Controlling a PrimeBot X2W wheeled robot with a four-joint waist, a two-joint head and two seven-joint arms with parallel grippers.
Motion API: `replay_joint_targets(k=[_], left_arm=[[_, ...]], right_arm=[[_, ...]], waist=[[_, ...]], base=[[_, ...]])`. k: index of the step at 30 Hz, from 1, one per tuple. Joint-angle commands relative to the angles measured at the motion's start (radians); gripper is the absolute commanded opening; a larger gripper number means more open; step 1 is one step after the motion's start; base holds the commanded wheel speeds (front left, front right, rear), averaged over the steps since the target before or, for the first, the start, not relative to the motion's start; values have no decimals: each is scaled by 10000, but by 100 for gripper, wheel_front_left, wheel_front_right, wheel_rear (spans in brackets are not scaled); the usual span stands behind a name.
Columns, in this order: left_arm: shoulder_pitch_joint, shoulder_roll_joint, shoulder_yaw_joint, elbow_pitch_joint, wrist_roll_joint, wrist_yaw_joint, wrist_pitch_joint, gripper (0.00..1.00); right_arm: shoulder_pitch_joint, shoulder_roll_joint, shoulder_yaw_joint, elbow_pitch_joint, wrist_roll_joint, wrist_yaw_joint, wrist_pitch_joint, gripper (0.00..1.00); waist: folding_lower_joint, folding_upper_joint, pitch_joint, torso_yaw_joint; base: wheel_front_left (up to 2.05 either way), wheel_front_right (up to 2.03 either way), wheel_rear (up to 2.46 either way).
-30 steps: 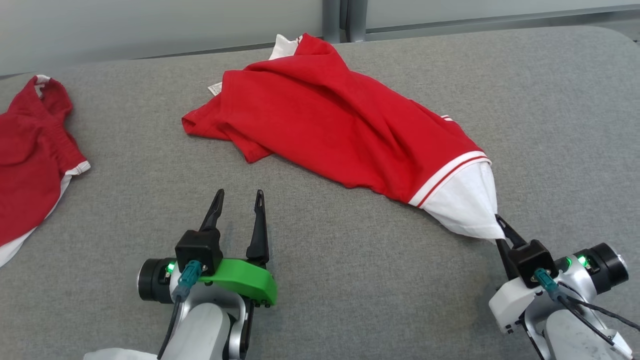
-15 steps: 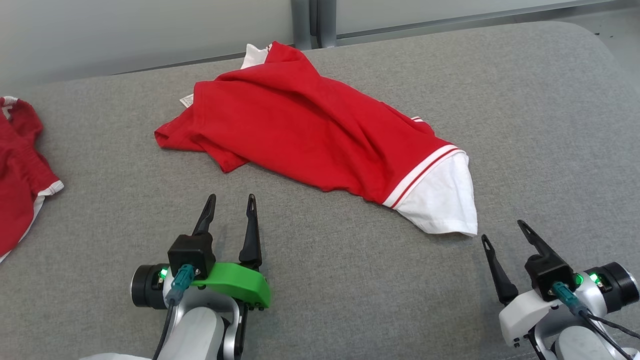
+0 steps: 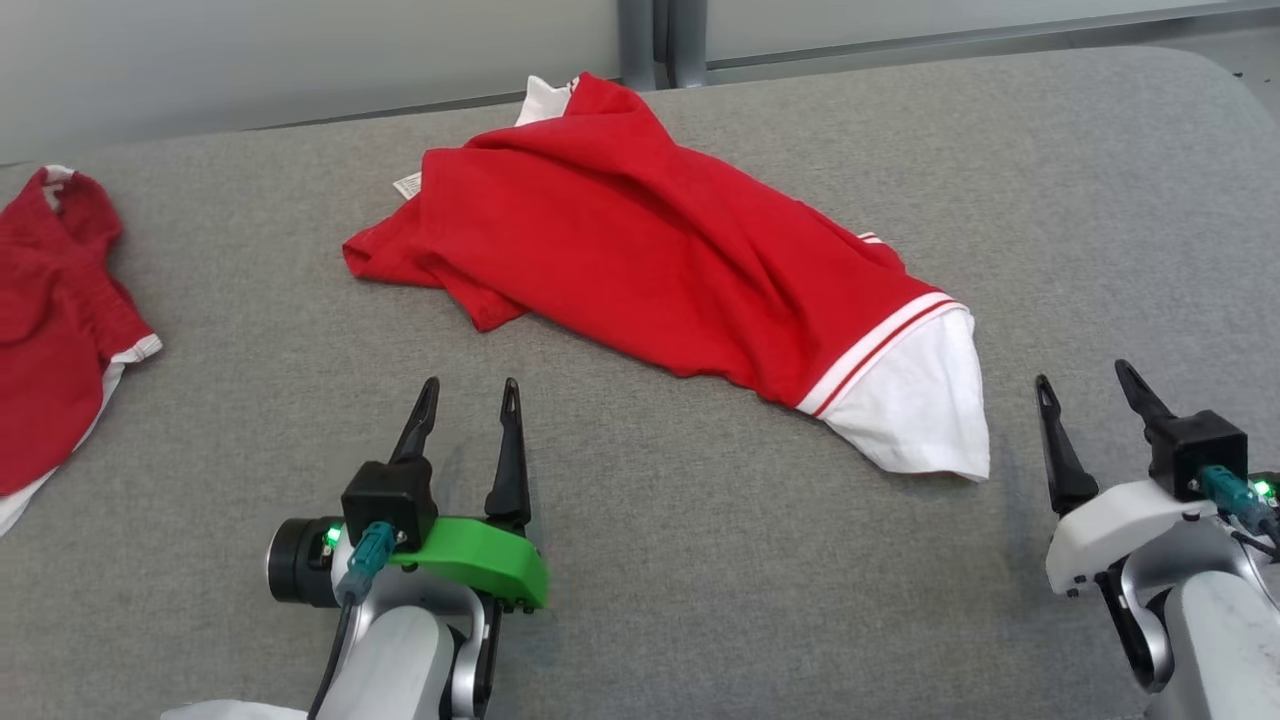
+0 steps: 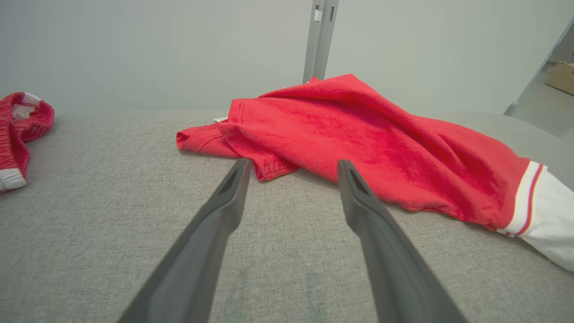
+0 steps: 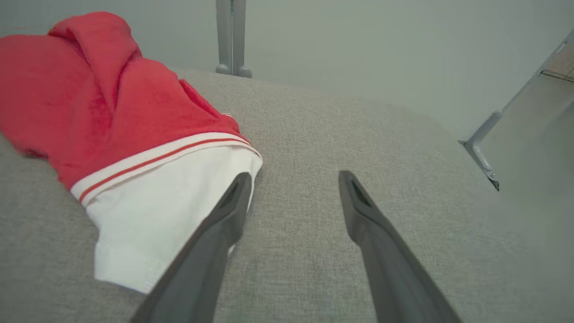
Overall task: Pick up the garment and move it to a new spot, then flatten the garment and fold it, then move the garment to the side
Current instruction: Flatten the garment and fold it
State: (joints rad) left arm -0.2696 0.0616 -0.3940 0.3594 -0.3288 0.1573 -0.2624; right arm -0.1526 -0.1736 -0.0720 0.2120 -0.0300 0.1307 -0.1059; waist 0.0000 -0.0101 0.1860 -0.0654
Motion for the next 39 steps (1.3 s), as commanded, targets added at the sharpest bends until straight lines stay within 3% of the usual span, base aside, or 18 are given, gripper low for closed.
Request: replay_joint_targets(k=[1, 9, 16, 17, 18, 20, 21, 22, 31, 39], left_arm=[[-179, 20, -18, -46, 65, -29, -29, 100], [-224, -11, 27, -131, 81, 24, -29, 100], [-166, -38, 73, -159, 73, 9, -29, 100], [-154, -43, 87, -161, 78, 13, -29, 100], [-139, -44, 98, -163, 86, 21, -29, 100], [-99, -53, 137, -177, 98, 58, -29, 100], [-68, -52, 161, -185, 100, 72, -29, 100], [-41, -52, 181, -183, 97, 67, -29, 100], [89, -38, 231, -97, 168, -9, -29, 100], [220, -55, 152, 22, 161, -84, -29, 100]], right_arm=[[-257, -8, -41, 227, 196, 1, 92, 100], [-1837, -231, -203, 2571, 905, 1, 808, 100], [-2816, -358, 135, 4422, 1851, 1, 1890, 100], [-2889, -386, 225, 4580, 1929, 1, 1974, 84], [-2945, -413, 295, 4733, 2036, 1, 2048, 47], [-3034, -444, 431, 4918, 2248, 1, 2012, 24], [-3068, -472, 516, 4988, 2338, 1, 2008, 4], [-3088, -507, 601, 5044, 2397, 0, 1994, 0], [-3102, -907, 1124, 5235, 2664, -8, 1797, 0], [-2594, -1802, 931, 5029, 2810, -7, 1906, 0]], waist=[[0, 101, 229, 495], [0, 101, 525, 1515], [0, 101, 534, 1928], [0, 101, 527, 1942], [0, 101, 517, 1947], [0, 101, 495, 1912], [0, 101, 482, 1867], [0, 101, 468, 1818], [0, 101, 339, 1240], [0, 101, 70, 657]], base=[[0, 0, 0], [0, 0, 0], [0, 0, 0], [0, 0, 0], [0, 0, 0], [0, 0, 0], [0, 0, 0], [0, 0, 0], [0, 0, 0], [0, 0, 0]])
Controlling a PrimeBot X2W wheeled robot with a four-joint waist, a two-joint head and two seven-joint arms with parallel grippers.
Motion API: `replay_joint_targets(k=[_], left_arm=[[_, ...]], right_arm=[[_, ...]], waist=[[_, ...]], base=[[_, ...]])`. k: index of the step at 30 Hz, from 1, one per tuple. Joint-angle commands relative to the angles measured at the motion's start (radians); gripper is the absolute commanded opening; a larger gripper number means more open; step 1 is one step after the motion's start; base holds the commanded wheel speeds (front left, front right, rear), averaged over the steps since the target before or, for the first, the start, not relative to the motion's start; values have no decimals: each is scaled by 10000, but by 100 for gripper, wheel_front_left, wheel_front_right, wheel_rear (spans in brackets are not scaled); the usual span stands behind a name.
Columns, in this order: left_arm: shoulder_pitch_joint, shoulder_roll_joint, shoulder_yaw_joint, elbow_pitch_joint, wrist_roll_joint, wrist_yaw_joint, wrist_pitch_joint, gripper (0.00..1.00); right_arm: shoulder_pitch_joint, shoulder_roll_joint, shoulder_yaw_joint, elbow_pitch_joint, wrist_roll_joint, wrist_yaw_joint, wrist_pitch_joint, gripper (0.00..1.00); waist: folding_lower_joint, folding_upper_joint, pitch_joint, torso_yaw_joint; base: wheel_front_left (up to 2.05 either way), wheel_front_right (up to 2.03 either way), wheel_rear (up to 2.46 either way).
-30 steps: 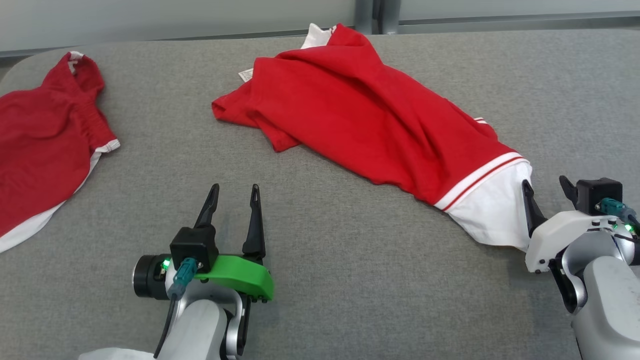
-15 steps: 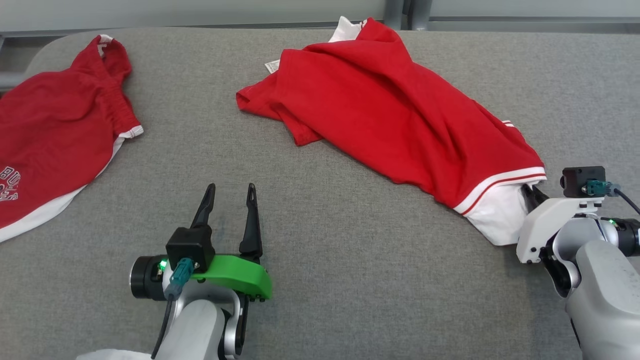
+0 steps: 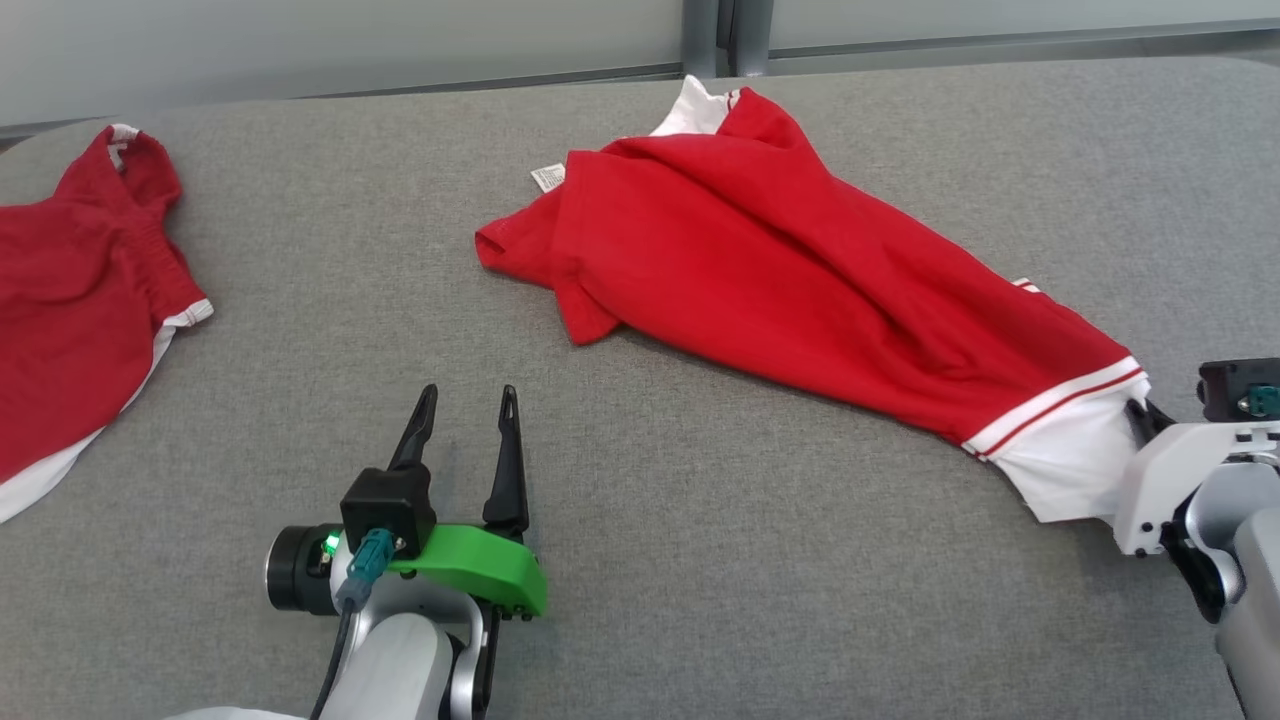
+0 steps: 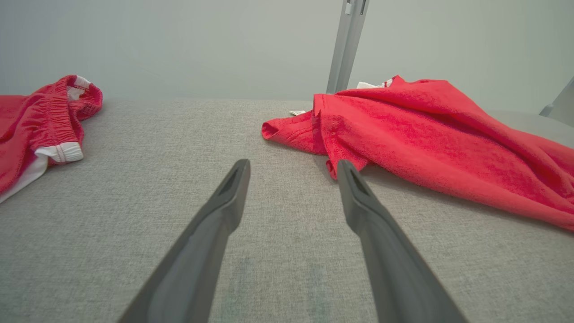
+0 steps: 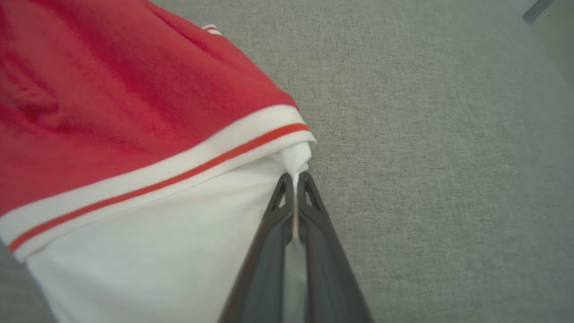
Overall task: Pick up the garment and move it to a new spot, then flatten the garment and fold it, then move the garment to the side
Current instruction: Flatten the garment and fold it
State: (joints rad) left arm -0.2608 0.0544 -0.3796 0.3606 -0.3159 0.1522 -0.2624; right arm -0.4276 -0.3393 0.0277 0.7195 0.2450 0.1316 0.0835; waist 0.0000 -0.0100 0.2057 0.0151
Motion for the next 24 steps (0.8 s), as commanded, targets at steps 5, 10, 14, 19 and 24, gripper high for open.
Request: replay_joint_targets(k=[5, 10, 14, 19, 24], left_arm=[[201, 12, -129, 168, -42, -100, -29, 100], [164, -2, -350, 469, -201, -291, 24, 100], [-192, -11, -600, 814, -311, -489, 204, 100], [-893, -18, -863, 1560, -507, -757, 539, 100], [-1796, -21, -818, 2655, -922, -999, 753, 100]], right_arm=[[422, -460, -178, -247, 45, -16, -29, 0], [644, -371, -281, -488, 233, -16, -251, 100], [809, -274, -543, -855, 245, -16, -588, 100], [1228, -88, -1174, -1820, 40, -15, -1090, 100], [1609, 319, -1456, -3248, -219, -15, -1271, 100]], waist=[[0, 100, -236, -346], [0, 100, -324, -489], [0, 100, -353, -665], [0, 100, -274, -996], [0, 100, -20, -1603]], base=[[0, 0, 0], [0, 0, 0], [0, 0, 0], [0, 0, 0], [0, 0, 0]])
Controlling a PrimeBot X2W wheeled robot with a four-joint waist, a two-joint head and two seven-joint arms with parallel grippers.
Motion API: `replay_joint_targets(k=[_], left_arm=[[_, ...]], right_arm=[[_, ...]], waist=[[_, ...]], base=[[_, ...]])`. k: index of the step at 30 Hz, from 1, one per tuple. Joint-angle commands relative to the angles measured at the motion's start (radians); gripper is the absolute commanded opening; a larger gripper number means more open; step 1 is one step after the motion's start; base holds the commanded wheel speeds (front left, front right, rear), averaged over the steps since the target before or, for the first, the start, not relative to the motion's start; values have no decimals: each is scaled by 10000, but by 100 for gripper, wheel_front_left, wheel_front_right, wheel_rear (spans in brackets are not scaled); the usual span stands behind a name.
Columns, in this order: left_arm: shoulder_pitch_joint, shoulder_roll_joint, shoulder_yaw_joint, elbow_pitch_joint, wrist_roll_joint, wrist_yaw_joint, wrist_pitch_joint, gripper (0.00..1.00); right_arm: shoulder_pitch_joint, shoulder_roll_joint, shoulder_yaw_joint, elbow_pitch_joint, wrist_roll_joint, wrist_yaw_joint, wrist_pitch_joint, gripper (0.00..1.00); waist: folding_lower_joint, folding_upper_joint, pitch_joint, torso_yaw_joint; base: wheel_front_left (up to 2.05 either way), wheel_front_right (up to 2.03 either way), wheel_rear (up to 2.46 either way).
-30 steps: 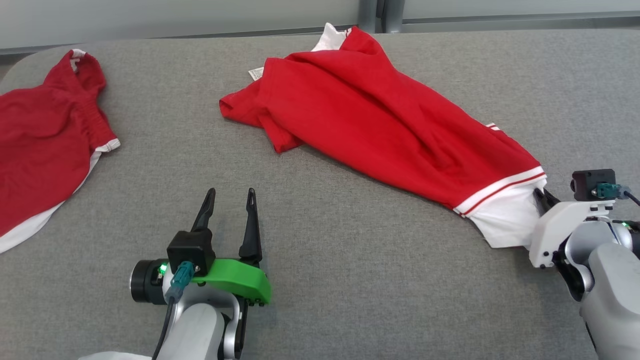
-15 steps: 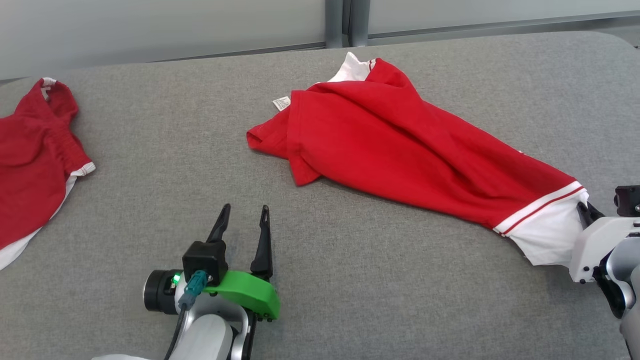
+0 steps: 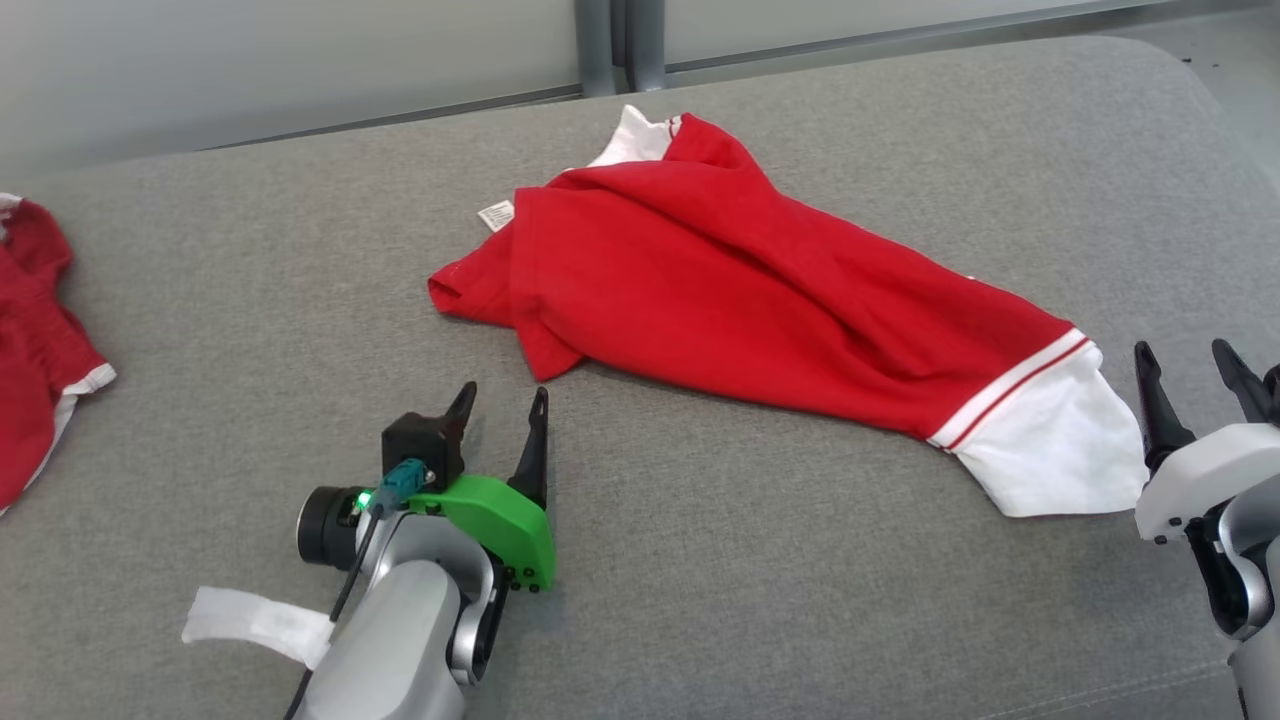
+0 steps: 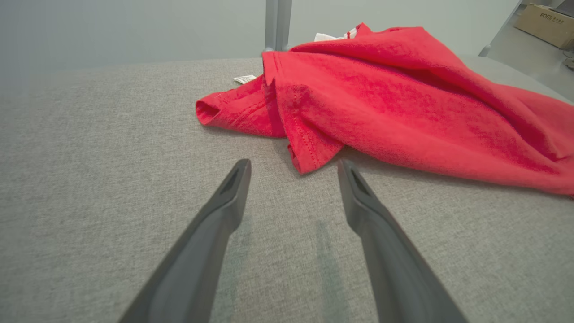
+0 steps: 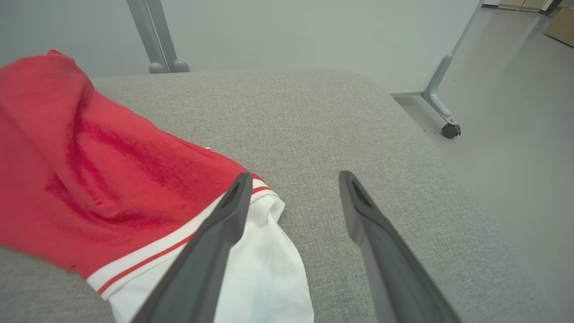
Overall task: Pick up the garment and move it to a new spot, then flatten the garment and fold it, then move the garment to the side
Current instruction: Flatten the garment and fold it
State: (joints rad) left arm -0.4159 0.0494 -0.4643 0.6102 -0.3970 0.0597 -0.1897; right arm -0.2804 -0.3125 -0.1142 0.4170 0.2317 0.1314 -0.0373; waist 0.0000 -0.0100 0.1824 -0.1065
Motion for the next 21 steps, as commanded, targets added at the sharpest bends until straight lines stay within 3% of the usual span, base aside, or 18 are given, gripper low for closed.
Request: replay_joint_targets(k=[1, 10, 19, 20, 21], left_arm=[[-422, 29, 55, 398, -179, -102, 51, 100], [-1767, 150, 549, 2016, -739, -407, -108, 100], [-2733, 337, 767, 3169, -905, -744, -453, 100], [-2779, 320, 727, 3232, -907, -839, -493, 78], [-2811, 295, 669, 3296, -892, -943, -503, 47]], right_arm=[[186, 148, -11, -517, -140, -13, -57, 100], [445, 736, 85, -2315, -326, -13, 101, 100], [619, 991, -59, -2893, -441, -13, 159, 100], [632, 1012, -80, -2906, -474, -13, 153, 100], [639, 1030, -104, -2906, -496, -13, 140, 100]], waist=[[0, 100, 281, -516], [0, 100, 949, -1371], [0, 100, 1384, -1746], [0, 100, 1391, -1743], [0, 100, 1388, -1736]], base=[[0, 0, 0], [0, 0, 0], [0, 0, 0], [0, 0, 0], [0, 0, 0]])
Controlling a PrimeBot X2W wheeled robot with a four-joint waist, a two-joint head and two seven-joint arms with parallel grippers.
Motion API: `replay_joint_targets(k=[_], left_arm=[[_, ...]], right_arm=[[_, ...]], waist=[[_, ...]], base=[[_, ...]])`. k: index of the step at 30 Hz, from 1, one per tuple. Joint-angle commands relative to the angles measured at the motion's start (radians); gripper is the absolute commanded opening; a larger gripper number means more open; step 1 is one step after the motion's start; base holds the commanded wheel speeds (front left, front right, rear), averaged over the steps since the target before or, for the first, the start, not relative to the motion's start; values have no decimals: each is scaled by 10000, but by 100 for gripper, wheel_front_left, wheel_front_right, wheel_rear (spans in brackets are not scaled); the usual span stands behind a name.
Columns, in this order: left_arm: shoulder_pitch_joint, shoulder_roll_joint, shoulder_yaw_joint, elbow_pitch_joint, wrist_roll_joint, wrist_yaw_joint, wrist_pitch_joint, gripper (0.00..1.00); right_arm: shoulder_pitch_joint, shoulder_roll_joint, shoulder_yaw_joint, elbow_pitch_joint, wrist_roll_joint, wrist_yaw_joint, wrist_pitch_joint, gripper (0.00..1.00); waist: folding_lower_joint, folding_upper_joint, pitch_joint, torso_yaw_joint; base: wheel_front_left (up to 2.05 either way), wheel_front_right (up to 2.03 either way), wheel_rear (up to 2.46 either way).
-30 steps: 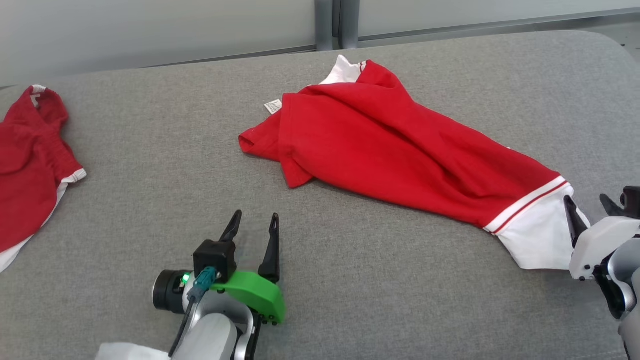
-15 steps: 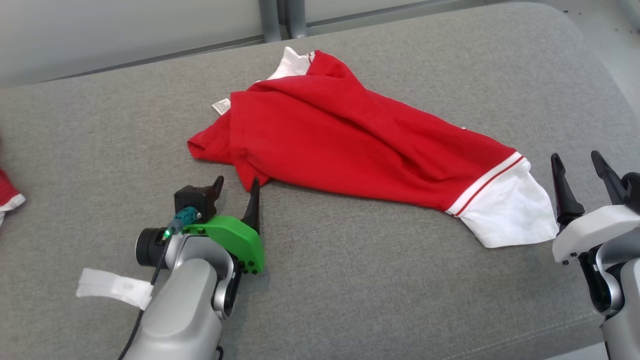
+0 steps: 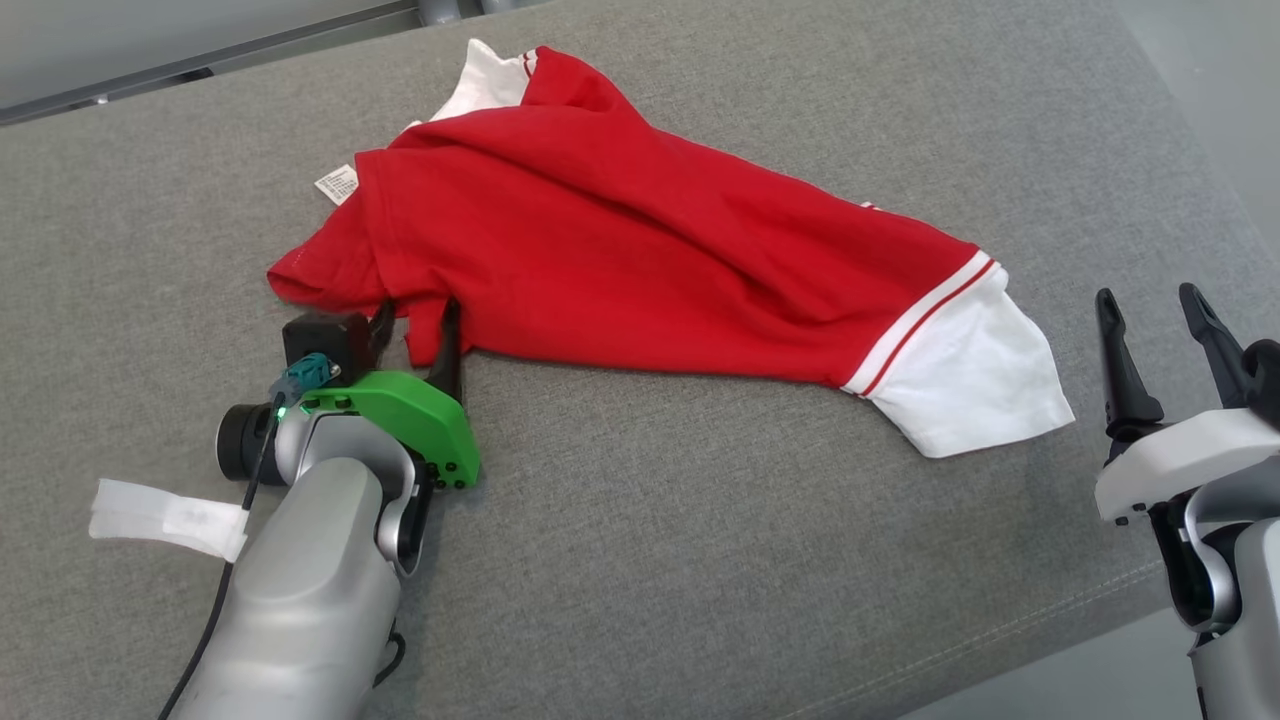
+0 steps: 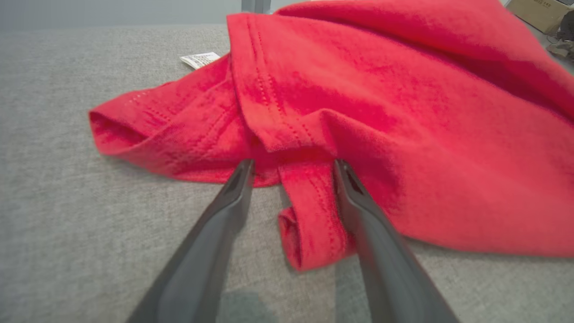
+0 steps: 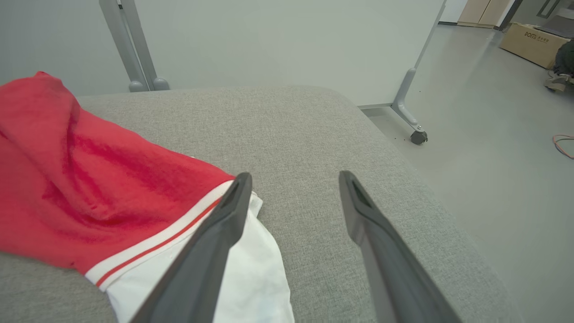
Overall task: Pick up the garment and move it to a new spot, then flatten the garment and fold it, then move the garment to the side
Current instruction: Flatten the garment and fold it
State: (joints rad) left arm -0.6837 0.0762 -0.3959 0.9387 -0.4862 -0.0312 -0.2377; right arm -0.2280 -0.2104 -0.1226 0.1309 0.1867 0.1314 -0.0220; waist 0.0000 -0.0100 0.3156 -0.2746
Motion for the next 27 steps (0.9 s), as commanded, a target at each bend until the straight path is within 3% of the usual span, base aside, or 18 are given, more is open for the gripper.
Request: replay_joint_targets(k=[1, 2, 3, 12, 27], left_arm=[[-153, 0, -71, 67, 0, -116, -48, 32], [-176, -44, -135, 116, -2, -198, -78, 10], [-202, -86, -216, 141, 14, -302, -98, 0], [-358, -225, -613, -275, -89, -518, -267, 0], [144, 11, -519, -3964, 860, 224, -196, 0]], right_arm=[[113, 32, -40, -42, -63, -13, -25, 100], [102, 56, -66, -32, -71, -13, -38, 100], [81, 80, -74, -18, -95, -13, -54, 100], [-68, 154, -115, 182, -191, -13, -226, 100], [412, 296, -485, 208, -416, -13, -167, 100]], waist=[[0, 100, 47, -40], [0, 100, 37, -19], [0, 100, 26, 12], [0, 100, -221, 463], [0, 100, -1149, 1332]], base=[[0, 0, 0], [0, 0, 0], [0, 0, 0], [0, 0, 0], [0, 0, 0]])
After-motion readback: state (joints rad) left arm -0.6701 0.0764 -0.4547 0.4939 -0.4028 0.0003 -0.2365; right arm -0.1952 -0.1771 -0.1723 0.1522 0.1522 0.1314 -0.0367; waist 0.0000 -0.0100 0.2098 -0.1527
